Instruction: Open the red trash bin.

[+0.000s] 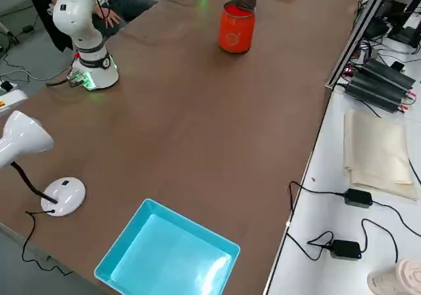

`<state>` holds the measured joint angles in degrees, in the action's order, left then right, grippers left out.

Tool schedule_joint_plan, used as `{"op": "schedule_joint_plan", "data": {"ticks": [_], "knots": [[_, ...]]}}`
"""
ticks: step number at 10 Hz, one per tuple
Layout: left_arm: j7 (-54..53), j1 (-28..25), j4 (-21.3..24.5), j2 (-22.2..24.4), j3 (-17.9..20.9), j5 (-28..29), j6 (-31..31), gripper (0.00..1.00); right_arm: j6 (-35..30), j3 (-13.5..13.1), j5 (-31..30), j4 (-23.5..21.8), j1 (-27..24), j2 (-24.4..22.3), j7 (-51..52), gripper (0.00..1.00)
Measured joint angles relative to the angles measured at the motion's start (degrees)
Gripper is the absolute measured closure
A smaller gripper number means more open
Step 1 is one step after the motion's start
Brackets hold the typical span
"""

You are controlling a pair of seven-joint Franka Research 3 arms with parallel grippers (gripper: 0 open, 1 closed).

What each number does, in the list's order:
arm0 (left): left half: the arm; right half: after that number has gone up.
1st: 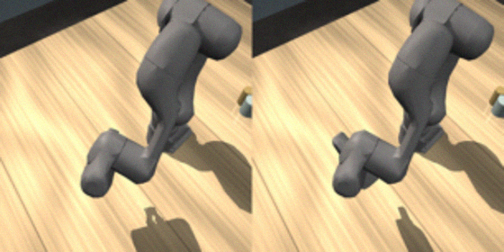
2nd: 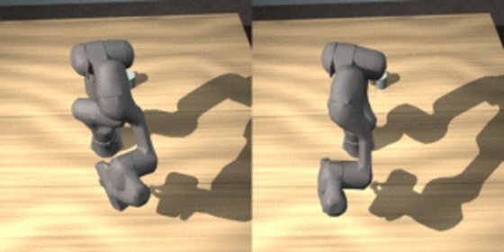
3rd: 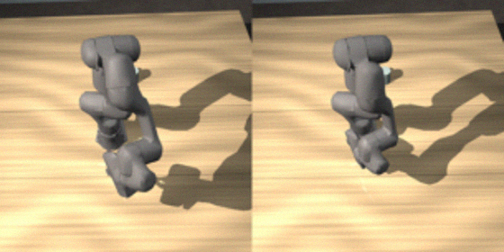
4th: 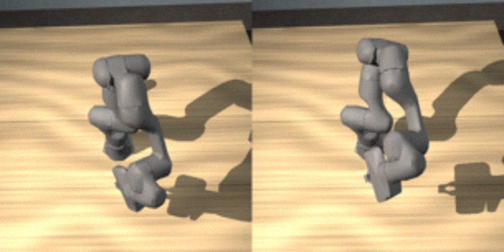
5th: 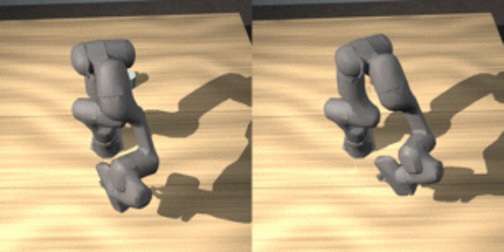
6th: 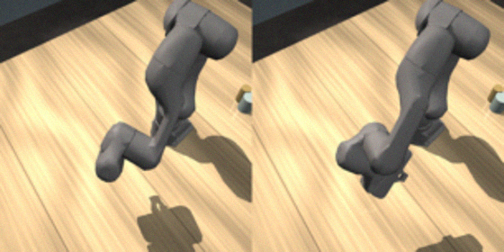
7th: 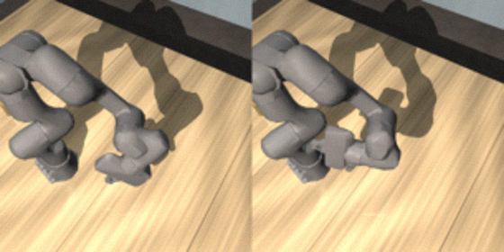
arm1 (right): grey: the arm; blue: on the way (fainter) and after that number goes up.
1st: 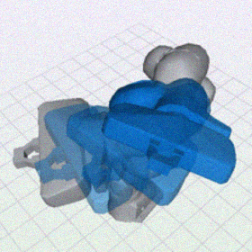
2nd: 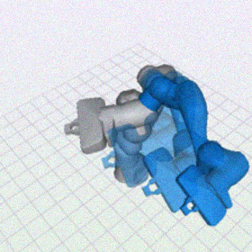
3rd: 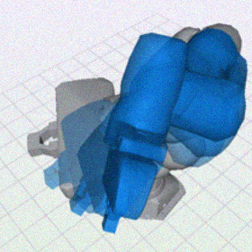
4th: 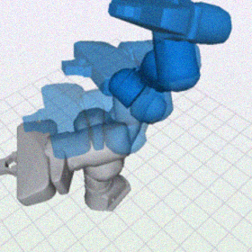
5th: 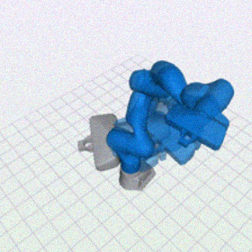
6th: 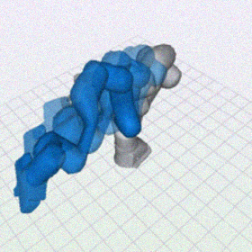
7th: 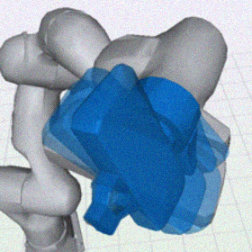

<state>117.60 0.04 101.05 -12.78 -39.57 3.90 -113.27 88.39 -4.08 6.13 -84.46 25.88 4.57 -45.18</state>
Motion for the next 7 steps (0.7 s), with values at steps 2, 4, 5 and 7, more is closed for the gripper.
{"op": "schedule_joint_plan", "data": {"ticks": [2,4,5,7], "knots": [[-7.3,-5.1,-7.5,0.7,0.3,1.2,6.7,0.4,-1.4,-0.1,-5.8,0.0,-6.4,-2.0,7.8,0.67],[-22.7,-12.2,-14.6,1.1,0.4,1.4,14.0,0.11,-1.4,0.0,-8.9,-0.2,-10.2,-2.1,15.7,0.37],[-31.9,-15.1,-16.2,1.9,0.5,1.4,15.9,0.0,-1.5,0.0,-9.1,-0.2,-13.2,-2.2,21.5,0.21],[-49.0,-19.6,-16.8,3.9,0.9,1.4,20.2,0.0,-2.8,0.0,-9.1,-0.1,-20.5,-3.6,34.6,0.0]]}}
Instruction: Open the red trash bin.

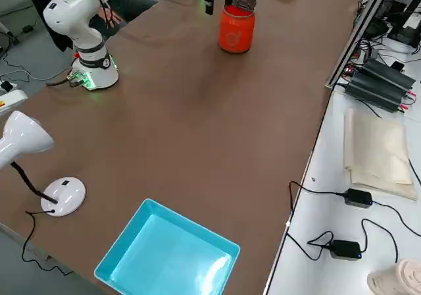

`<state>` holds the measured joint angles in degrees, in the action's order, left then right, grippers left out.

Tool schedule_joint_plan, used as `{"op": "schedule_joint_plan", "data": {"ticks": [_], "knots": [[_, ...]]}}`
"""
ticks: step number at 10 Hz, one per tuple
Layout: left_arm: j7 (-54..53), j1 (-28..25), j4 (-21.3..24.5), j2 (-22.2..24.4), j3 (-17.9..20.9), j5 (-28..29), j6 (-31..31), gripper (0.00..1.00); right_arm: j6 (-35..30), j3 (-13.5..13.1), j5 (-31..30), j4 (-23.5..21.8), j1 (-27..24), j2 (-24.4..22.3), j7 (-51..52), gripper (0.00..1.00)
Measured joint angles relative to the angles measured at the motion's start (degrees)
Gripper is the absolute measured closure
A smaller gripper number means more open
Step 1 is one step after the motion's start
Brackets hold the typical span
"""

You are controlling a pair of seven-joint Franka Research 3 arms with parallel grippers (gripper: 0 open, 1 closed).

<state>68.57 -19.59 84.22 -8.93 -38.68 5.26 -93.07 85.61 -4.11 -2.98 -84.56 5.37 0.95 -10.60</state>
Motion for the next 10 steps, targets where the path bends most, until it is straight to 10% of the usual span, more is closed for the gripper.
{"op": "schedule_joint_plan", "data": {"ticks": [5,10], "knots": [[-49.4,6.6,-3.5,3.6,21.5,-4.9,10.7,0.0,-1.3,0.4,0.5,-0.3,-8.8,-1.7,14.6,0.0],[-62.1,10.9,-2.9,5.1,23.1,-5.0,11.7,0.0,-0.8,1.7,0.6,-0.7,-8.6,-1.7,14.6,0.0]]}}
